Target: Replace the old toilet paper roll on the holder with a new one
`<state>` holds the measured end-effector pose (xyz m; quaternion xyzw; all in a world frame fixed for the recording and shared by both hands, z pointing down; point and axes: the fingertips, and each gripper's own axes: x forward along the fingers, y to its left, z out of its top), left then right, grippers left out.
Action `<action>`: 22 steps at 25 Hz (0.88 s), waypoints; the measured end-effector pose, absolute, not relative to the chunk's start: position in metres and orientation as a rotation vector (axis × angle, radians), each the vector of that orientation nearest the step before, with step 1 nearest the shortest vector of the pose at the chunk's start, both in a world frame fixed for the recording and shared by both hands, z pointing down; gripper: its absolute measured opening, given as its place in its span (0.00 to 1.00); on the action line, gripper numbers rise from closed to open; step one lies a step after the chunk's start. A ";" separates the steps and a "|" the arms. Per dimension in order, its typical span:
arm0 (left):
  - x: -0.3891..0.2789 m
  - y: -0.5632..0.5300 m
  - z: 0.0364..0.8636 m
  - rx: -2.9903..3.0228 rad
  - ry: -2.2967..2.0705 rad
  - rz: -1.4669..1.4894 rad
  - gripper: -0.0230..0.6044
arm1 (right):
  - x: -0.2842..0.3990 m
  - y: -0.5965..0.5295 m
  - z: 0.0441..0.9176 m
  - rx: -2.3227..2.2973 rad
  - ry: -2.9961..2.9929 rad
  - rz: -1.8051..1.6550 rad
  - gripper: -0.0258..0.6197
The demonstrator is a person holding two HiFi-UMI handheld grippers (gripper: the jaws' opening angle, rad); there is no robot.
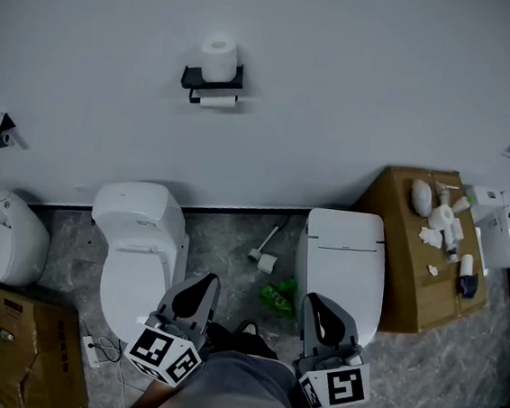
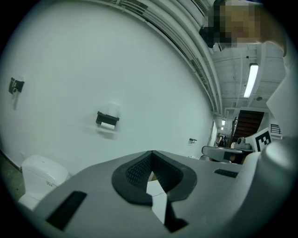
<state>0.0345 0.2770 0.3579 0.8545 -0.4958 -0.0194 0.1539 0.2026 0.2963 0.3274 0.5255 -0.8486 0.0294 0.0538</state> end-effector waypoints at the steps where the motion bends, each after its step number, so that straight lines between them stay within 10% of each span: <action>1: 0.036 0.274 0.357 2.444 -1.424 -0.061 0.04 | 0.207 0.294 0.327 1.615 -2.573 0.081 0.07; 22: 0.027 0.143 0.364 2.418 -1.375 -0.101 0.04 | 0.193 0.173 0.337 1.594 -2.529 0.118 0.07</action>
